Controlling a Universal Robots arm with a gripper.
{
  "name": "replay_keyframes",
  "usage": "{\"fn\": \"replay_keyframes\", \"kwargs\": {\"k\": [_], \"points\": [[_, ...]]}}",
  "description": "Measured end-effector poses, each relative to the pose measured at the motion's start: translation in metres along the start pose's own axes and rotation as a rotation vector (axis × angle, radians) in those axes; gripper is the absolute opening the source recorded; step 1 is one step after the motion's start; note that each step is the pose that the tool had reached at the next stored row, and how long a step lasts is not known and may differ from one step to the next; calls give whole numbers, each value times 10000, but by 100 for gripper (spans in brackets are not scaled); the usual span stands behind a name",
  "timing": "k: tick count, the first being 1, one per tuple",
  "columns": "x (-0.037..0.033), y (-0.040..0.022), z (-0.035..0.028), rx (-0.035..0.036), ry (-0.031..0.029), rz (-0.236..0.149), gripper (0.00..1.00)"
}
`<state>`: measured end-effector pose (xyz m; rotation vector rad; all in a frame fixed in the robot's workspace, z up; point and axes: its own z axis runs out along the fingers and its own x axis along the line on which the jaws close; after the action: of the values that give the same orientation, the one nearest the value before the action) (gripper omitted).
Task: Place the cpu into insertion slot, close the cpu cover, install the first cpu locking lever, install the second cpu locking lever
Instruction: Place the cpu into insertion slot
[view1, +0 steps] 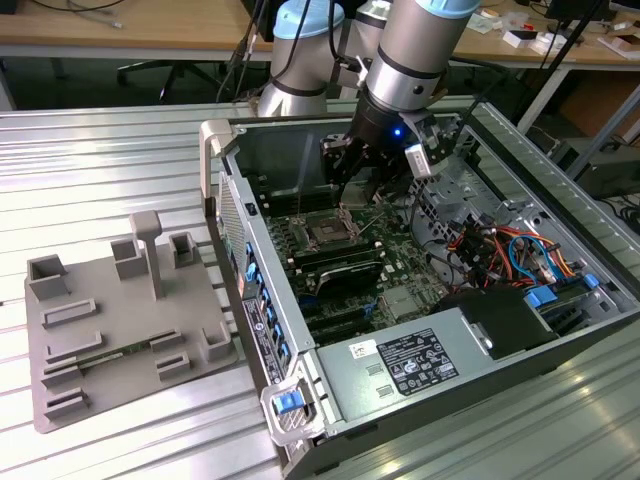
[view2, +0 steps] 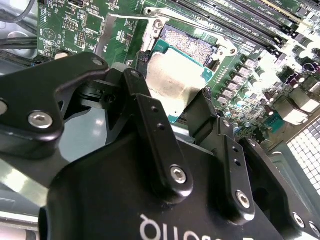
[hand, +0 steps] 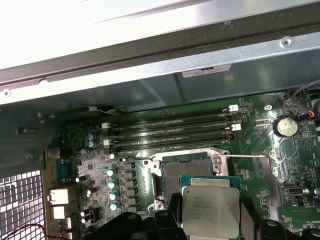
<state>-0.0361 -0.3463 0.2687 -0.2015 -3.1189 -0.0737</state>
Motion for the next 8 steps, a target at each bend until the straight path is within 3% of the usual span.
{"fn": "replay_keyframes", "kwargs": {"k": [8], "points": [[0,0,0,-1,-1,45,55]]}}
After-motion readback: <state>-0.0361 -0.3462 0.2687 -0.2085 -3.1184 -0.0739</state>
